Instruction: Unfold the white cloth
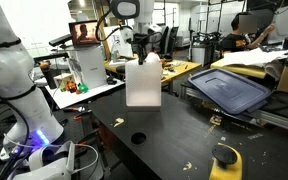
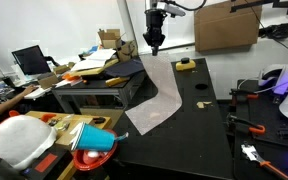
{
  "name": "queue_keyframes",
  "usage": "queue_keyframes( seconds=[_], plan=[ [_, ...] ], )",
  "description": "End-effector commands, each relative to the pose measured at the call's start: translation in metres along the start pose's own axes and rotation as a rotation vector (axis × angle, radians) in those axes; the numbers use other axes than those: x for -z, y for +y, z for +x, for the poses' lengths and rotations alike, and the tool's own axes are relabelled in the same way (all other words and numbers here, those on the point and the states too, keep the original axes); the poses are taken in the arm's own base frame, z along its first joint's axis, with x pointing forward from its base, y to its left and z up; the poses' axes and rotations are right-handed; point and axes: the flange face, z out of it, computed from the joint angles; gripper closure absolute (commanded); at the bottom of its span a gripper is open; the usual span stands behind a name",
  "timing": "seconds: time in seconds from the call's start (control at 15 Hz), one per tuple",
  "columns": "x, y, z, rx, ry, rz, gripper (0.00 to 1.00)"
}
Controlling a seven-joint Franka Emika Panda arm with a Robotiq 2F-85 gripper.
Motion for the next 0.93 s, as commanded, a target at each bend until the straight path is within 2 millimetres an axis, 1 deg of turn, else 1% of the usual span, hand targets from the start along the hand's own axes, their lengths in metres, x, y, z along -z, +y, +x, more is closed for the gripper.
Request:
queue_keyframes(
  seconds=[0.0,0.07,0.2,0.4,0.47,0.53,0.6,0.67,0.73,0.87],
  plan=[
    [0.009,0.013,-0.061,-0.044,0.04,0.012,1.0],
    [0.006,0.019,-0.077,-0.067,0.043,0.009,1.0],
    [-0.007,0.034,-0.111,-0.12,0.043,0.013,1.0],
    [-0.033,0.062,-0.163,-0.205,0.019,0.077,1.0],
    [-0.042,0.071,-0.182,-0.23,0.013,0.134,0.74],
    [-0.049,0.078,-0.197,-0.251,0.009,0.166,0.73],
    [-0.051,0.083,-0.208,-0.256,0.01,0.192,0.68],
    [-0.029,0.086,-0.181,-0.245,0.017,0.217,0.6],
    [-0.026,0.087,-0.189,-0.227,0.036,0.233,0.53],
    [-0.003,0.082,-0.187,-0.167,0.096,0.258,0.37]
  ],
)
